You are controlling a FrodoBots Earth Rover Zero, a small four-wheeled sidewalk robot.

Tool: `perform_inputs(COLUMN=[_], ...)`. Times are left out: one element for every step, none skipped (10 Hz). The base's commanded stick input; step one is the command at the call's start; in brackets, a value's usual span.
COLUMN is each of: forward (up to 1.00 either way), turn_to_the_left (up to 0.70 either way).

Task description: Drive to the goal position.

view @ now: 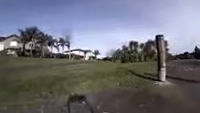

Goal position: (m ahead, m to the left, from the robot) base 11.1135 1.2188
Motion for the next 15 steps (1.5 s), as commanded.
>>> perform_inputs(forward=[0.0,0.0,0.0,0.0,0.0,0.0,0.0,0.0,0.0,0.0,0.0,0.0,0.0,0.0,0.0], turn_to_the_left=[0.0,0.3,0.45,0.45,0.45,0.45,0.45,0.45,0.45,0.45,0.45,0.45,0.45,0.45,0.45])
